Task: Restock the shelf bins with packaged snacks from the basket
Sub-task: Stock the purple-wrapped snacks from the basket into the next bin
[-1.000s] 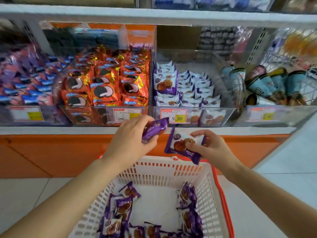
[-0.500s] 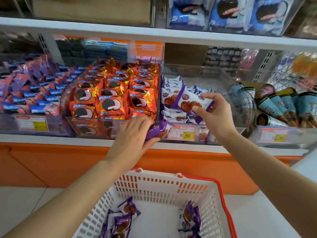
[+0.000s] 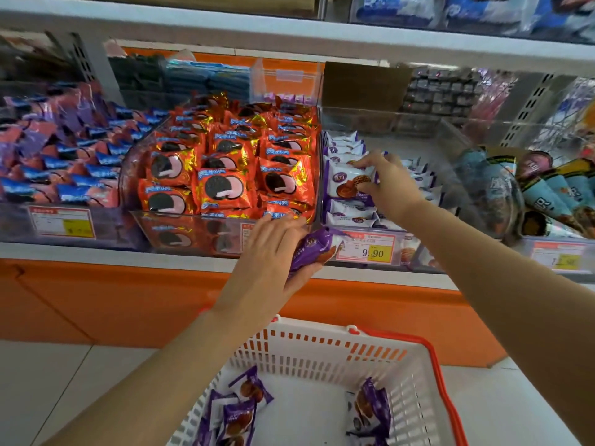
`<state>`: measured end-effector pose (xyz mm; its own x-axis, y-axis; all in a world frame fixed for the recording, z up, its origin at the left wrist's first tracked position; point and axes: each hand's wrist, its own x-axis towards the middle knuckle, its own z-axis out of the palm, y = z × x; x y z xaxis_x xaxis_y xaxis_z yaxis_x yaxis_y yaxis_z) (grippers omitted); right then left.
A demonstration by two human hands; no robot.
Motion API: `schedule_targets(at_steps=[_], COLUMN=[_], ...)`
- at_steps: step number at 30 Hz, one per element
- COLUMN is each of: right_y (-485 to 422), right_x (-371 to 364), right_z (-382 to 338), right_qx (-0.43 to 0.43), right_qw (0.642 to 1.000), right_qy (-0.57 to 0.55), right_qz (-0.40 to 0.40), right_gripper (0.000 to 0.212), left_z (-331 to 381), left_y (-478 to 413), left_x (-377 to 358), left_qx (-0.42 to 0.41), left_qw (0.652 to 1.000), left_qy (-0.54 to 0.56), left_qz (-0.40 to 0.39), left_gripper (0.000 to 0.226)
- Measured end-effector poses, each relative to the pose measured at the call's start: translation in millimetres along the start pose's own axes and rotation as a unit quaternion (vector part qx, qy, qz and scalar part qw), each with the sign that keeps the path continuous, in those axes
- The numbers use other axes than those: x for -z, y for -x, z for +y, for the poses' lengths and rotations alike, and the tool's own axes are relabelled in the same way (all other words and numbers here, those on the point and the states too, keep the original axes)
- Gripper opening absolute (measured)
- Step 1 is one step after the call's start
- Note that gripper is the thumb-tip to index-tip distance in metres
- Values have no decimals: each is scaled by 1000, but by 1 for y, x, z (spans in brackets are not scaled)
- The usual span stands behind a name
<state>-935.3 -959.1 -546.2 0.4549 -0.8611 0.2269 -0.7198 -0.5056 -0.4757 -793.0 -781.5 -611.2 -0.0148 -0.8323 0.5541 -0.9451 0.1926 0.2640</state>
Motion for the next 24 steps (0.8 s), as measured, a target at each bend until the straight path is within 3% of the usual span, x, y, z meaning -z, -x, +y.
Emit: schedule_targets(at_steps=[5, 10, 14, 17, 21, 24], right_y=[5, 21, 59, 96, 137, 147], right_x=[3, 4, 10, 12, 10, 12], right_z=[1, -6, -13, -17, -21, -24], right_qx=[63, 87, 102, 85, -1, -19], right_qw=[991, 991, 988, 981, 960, 933], right_qy=[115, 89, -30, -140, -278, -351], right_qz=[40, 58, 109, 106, 12, -71], right_gripper=[43, 54, 33, 20, 22, 24], left_z=[7, 15, 24, 40, 65, 82], left_y=[0, -3, 0, 7, 5, -3], left_x=[2, 12, 21, 24, 23, 25], left_qx=[21, 83, 86, 140, 232, 245], left_qw=[1000, 991, 990, 972, 912, 883], left_qy=[17, 103, 107, 188, 334, 392], left_qz=[14, -9, -17, 12, 55, 85], left_gripper=[48, 45, 35, 27, 28, 28])
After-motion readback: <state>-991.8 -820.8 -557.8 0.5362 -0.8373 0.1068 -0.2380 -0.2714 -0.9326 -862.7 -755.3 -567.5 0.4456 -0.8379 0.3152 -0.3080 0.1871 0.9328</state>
